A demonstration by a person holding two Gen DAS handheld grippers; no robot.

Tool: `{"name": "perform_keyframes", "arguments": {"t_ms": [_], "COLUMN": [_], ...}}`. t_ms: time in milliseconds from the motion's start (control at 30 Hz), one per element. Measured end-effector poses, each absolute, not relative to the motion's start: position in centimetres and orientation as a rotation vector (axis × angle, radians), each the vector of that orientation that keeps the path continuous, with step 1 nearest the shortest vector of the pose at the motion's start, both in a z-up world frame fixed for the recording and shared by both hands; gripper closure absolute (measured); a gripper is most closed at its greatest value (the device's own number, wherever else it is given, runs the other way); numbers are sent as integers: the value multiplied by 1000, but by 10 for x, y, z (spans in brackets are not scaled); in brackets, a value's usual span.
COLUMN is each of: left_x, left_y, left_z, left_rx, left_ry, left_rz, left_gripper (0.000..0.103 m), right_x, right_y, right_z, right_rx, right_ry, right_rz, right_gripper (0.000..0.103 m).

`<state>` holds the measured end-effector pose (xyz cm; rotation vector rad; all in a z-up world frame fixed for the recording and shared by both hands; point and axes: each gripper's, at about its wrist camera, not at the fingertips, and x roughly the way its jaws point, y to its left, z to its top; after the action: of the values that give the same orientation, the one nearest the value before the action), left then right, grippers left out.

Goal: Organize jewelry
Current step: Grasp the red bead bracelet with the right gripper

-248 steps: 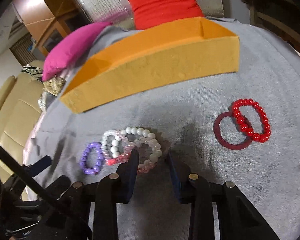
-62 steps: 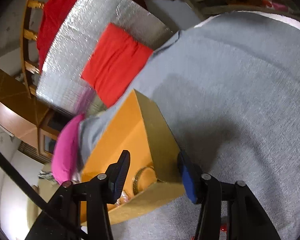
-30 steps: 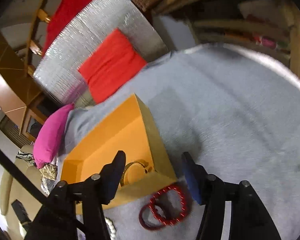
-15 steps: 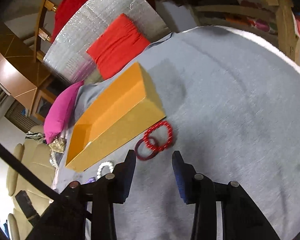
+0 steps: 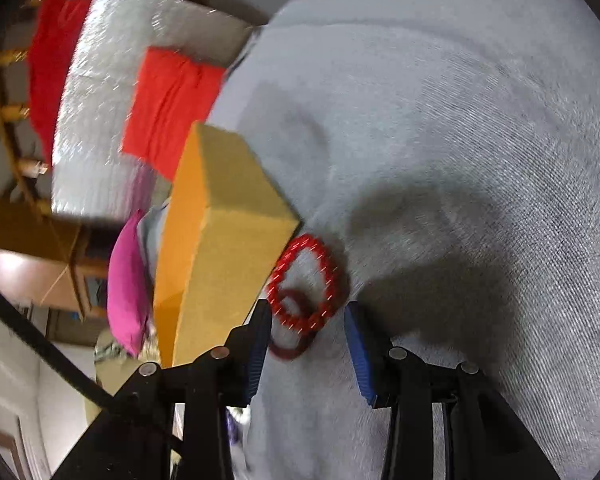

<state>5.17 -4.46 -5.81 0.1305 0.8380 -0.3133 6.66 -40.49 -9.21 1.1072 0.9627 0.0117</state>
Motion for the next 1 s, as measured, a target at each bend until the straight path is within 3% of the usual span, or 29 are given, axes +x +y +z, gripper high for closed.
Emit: {"name": "perform_keyframes", "arguments": {"t_ms": [133, 300, 1000], "left_x": [53, 59, 73], "left_y": [-49, -41, -14], "left_z": [-60, -66, -79], "left_rx": [147, 137, 108], "left_ry": [839, 862, 924], "left_rz": [-323, -305, -250], "left_gripper": [26, 26, 26], "right_x": [70, 73, 41], "right_y": [-408, -406, -404], "right_z": [-98, -96, -73], "right_rx": [1149, 1103, 884], "right_ry": [953, 957, 1035], "right_rz": [-33, -92, 42], "right_gripper": [73, 93, 93]}}
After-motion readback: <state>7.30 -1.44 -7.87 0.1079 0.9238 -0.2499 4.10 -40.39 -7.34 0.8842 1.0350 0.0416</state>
